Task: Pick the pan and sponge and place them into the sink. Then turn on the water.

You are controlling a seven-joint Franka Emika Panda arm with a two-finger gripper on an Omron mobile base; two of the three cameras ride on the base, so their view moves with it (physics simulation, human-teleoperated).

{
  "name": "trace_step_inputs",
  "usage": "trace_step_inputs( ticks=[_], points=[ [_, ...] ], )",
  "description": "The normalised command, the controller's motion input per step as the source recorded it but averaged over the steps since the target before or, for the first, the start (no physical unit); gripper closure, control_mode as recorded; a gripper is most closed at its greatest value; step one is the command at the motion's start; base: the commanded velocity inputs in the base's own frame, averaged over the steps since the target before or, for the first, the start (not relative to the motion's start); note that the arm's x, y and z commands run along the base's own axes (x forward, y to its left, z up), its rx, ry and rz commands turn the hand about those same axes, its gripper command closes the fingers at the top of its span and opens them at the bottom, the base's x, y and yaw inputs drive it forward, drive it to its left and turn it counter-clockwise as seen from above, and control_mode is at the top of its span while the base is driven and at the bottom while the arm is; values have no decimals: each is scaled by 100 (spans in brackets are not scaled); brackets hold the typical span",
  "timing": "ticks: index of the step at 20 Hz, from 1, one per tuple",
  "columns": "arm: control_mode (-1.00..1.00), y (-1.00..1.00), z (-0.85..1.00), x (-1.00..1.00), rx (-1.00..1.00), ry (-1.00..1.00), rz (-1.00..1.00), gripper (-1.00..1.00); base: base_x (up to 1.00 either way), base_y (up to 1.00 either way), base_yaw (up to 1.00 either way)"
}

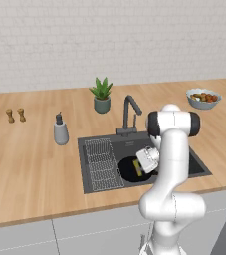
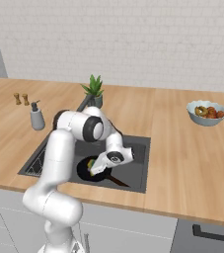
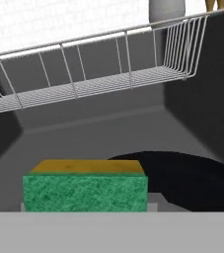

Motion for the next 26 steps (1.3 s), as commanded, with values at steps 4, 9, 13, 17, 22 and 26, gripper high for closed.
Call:
trace_step_inputs(
  ticks=[4, 9, 13, 17, 22, 26],
  points=[
    [-100, -9, -13, 34, 0, 0, 0, 100, 0, 0, 0],
    [-100, -4, -4, 20, 0, 0, 0, -100, 0, 0, 0],
    [-100, -23, 0, 0, 5, 0, 0, -100, 0, 0, 0],
    [-100, -14, 4, 0, 5, 0, 0, -100, 0, 0, 0],
    [-100, 0, 51, -13, 8, -1, -2, -100, 0, 0, 0],
    [-100, 0, 79, -27, 7, 0, -10, -100, 0, 0, 0]
  ],
)
